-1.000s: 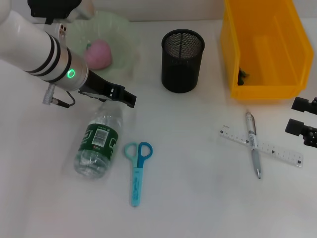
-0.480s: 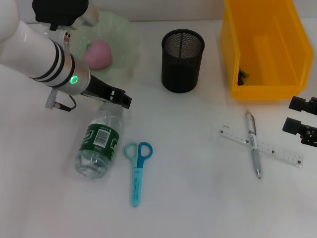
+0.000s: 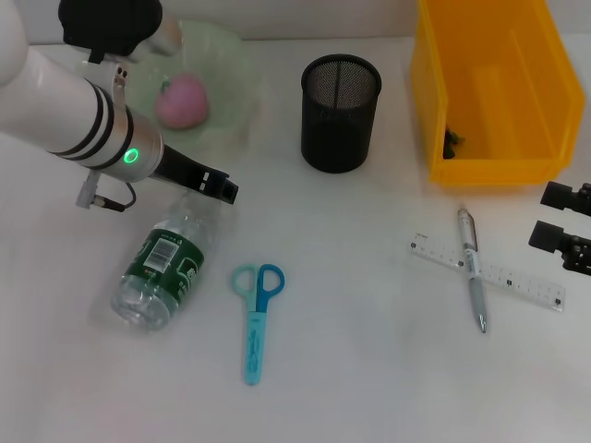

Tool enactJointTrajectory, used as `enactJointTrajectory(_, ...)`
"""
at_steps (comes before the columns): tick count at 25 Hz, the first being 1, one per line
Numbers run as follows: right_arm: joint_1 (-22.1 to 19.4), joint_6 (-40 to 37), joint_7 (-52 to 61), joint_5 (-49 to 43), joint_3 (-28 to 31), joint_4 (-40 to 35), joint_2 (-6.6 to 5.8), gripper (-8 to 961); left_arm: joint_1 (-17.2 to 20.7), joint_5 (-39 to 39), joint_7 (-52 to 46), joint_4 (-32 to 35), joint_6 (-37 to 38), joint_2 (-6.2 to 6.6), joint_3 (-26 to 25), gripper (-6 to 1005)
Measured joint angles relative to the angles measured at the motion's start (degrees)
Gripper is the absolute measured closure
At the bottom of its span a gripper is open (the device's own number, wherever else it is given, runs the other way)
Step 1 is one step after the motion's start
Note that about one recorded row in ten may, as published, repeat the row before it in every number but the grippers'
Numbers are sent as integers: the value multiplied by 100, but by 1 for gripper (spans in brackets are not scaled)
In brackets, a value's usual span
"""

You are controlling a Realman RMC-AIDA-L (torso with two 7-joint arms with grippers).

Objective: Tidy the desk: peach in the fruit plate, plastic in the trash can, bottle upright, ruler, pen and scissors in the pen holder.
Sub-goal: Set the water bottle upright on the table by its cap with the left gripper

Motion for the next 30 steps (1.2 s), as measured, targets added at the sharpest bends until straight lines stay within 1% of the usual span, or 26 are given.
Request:
enactJointTrajectory(2,0,0,-1,6,0,0,6,212,165,-149,141,263,62,13,5,541)
enactJointTrajectory(3,2,0,-1,7,0,0,14,212,326,-413,396,475,132,30,4,551)
enactJointTrajectory(6,11,0,-2,7,0,15,26,212,608,-1039,972,784,230,49,-52,560)
enactJointTrajectory(7,21,0,-3,8,-1,36,29,212,766,-1432,1260,917,252,57,-129,560)
enactJointTrajectory(9,49,0,-3,11,-1,94,31,212,897,-1720,1497,992,256,63,-232,560)
enactJointTrajectory(11,64,-1,-4,16,-1,127,33,212,897,-1720,1497,992,256,63,-232,560)
enactJointTrajectory(12,72,0,-4,16,-1,133,33,212,1015,-1996,1761,1039,262,64,-371,560)
enactJointTrajectory(13,78,0,-4,16,-1,137,34,212,1015,-1996,1761,1039,262,64,-371,560)
enactJointTrajectory(14,81,-1,-4,17,1,141,35,212,1305,-2791,2594,1058,294,64,-690,560)
enactJointTrajectory(17,92,-1,-4,30,40,150,45,212,1357,-2936,2761,1058,303,64,-734,560)
enactJointTrajectory(18,98,0,-4,33,61,161,53,212,1436,-3141,2986,1058,310,64,-790,560)
enactJointTrajectory(19,114,0,-9,35,86,185,60,212,1628,-3649,3604,1042,366,63,-868,560)
enactJointTrajectory(20,123,0,-17,36,108,222,65,212,1723,-3897,3896,1018,389,62,-897,561)
enactJointTrajectory(22,141,0,-41,36,145,303,68,212,1768,-4026,4049,1006,396,61,-912,561)
enactJointTrajectory(24,155,1,-60,36,186,373,69,212,2001,-4604,4790,932,404,60,-970,561)
enactJointTrajectory(26,169,2,-67,36,224,437,72,212,2105,-4859,5154,867,410,59,-1020,561)
enactJointTrajectory(27,177,2,-69,36,243,471,83,212,2188,-5086,5487,779,411,59,-1093,561)
enactJointTrajectory(30,186,3,-72,36,303,527,122,212,2274,-5435,5960,573,427,59,-1238,561)
